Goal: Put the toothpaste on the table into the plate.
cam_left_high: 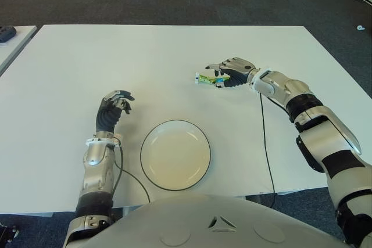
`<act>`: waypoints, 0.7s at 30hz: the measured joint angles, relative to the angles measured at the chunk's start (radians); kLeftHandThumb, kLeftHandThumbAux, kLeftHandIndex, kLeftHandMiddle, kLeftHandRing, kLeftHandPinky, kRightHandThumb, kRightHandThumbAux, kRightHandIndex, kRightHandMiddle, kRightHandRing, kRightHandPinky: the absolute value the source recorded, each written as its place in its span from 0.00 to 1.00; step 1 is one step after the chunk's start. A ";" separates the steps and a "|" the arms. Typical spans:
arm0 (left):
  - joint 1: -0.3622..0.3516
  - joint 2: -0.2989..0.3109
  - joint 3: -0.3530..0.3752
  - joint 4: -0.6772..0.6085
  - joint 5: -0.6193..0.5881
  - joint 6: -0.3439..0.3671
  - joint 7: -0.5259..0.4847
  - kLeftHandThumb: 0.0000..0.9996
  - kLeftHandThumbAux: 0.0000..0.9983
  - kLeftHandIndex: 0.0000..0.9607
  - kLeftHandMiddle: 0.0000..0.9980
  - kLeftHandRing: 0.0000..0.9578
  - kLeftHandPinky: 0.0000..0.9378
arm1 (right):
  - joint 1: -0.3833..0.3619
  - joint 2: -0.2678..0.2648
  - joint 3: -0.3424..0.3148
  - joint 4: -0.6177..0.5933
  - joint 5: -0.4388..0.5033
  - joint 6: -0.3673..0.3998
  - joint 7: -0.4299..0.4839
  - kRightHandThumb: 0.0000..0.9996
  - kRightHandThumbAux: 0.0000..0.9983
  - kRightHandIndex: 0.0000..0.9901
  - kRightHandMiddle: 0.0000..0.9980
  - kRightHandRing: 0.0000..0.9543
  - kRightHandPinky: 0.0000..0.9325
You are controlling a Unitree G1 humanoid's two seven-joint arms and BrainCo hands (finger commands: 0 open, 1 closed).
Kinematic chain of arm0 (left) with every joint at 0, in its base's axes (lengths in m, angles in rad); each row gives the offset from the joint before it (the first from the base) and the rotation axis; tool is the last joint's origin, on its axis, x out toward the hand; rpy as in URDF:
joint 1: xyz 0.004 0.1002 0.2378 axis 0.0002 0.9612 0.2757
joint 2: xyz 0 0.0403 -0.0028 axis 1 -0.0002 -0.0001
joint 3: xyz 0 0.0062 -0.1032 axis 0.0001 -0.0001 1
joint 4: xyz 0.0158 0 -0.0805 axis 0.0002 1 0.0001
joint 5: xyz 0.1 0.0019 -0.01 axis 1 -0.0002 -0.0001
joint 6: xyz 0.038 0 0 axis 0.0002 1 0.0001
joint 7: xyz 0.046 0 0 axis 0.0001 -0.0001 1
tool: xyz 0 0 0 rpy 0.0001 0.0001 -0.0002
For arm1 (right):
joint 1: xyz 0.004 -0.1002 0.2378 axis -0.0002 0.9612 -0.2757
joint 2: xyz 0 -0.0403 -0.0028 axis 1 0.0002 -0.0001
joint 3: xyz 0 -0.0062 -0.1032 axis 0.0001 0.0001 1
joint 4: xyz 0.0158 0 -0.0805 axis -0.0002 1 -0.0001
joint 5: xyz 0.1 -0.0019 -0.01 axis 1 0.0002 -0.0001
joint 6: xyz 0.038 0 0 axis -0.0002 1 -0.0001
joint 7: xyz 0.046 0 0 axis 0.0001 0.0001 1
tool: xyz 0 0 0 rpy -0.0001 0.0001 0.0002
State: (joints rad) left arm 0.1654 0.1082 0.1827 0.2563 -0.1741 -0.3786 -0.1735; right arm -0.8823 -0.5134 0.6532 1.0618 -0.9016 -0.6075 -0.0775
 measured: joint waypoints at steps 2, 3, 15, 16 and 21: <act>0.000 0.000 0.000 0.000 0.000 0.000 0.000 0.84 0.67 0.45 0.51 0.71 0.73 | -0.021 0.013 0.012 0.031 -0.012 0.030 -0.001 0.50 0.17 0.00 0.00 0.00 0.00; 0.000 0.000 0.000 0.000 0.000 0.000 0.000 0.84 0.67 0.45 0.51 0.71 0.73 | -0.029 0.019 0.018 0.041 -0.018 0.041 -0.001 0.50 0.17 0.00 0.00 0.00 0.00; 0.001 0.000 0.001 -0.001 0.014 0.000 0.005 0.84 0.67 0.45 0.52 0.71 0.71 | -0.063 0.085 0.071 0.156 -0.047 0.118 -0.046 0.53 0.13 0.00 0.00 0.00 0.00; 0.002 0.000 0.001 -0.002 0.014 0.000 0.005 0.84 0.67 0.45 0.52 0.71 0.71 | -0.063 0.089 0.074 0.162 -0.047 0.120 -0.048 0.53 0.13 0.00 0.00 0.00 0.00; 0.003 -0.001 0.001 -0.008 0.011 0.004 0.005 0.84 0.67 0.45 0.51 0.69 0.68 | -0.064 0.105 0.084 0.188 -0.047 0.135 -0.051 0.54 0.11 0.00 0.00 0.00 0.00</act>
State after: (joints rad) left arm 0.1687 0.1069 0.1838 0.2487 -0.1633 -0.3742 -0.1688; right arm -0.9463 -0.4087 0.7370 1.2500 -0.9488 -0.4725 -0.1284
